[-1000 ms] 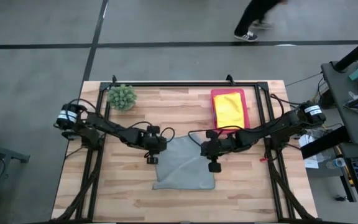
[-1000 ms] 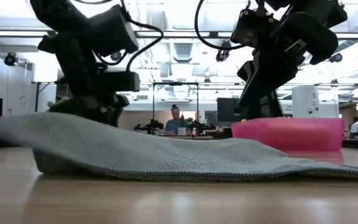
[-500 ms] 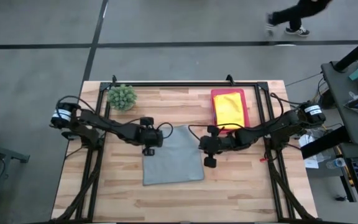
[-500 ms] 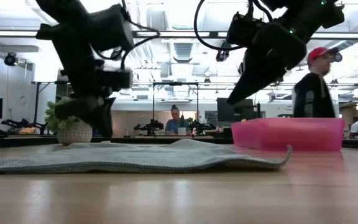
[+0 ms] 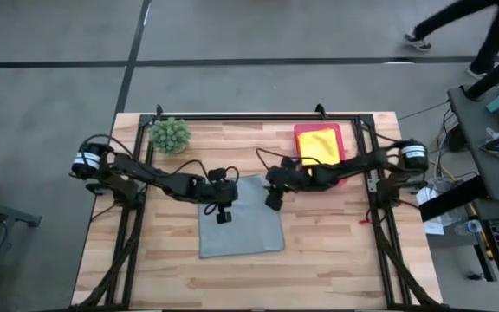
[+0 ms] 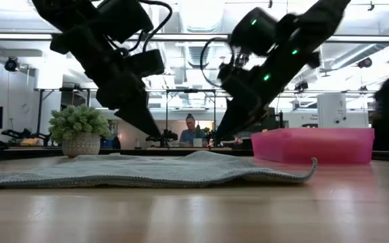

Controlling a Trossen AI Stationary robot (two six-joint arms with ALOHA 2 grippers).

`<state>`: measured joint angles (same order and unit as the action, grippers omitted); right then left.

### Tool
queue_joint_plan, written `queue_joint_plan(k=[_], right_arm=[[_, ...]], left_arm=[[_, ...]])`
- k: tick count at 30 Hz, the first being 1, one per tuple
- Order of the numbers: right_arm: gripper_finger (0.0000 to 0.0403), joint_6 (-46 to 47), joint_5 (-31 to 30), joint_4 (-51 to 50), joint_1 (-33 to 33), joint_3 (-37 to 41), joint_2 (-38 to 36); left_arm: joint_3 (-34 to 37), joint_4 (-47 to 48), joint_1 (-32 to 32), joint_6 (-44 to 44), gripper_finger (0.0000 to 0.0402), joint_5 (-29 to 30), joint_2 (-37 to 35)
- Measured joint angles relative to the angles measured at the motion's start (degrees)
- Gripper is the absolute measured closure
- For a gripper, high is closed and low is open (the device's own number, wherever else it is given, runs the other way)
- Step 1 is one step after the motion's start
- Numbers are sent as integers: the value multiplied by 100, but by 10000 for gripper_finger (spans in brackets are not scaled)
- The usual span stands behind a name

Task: Fold microfiber towels
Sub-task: Fold the gray microfiber cloth

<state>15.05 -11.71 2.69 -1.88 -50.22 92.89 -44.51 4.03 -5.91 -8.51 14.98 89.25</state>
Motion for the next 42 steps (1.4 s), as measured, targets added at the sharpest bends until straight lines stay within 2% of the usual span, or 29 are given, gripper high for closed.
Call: queue_joint_plan(k=[5, 8, 17, 24, 28, 31, 42], right_arm=[[260, -281, 508, 1, -331, -446, 580], [271, -511, 636, -123, -388, -628, 853], [382, -716, 923, -52, 55, -884, 931], [390, -643, 905, -145, 726, -1239, 1078], [390, -1084, 135, -631, 907, -1441, 1063], [391, -1349, -323, -1023, 678, -1587, 964], [394, -1699, -280, -1157, -727, -1466, 961]], left_arm=[[148, 4, -105, -85, 369, 0, 136], [329, -10, -154, -456, 369, -6, 138], [830, -152, -216, -1214, 369, 54, 132], [857, -365, -209, -1174, 369, 58, 141], [859, -389, -208, -1180, 369, 55, 144], [859, -391, -208, -1180, 369, 55, 146], [870, -406, -209, -1180, 369, 55, 155]])
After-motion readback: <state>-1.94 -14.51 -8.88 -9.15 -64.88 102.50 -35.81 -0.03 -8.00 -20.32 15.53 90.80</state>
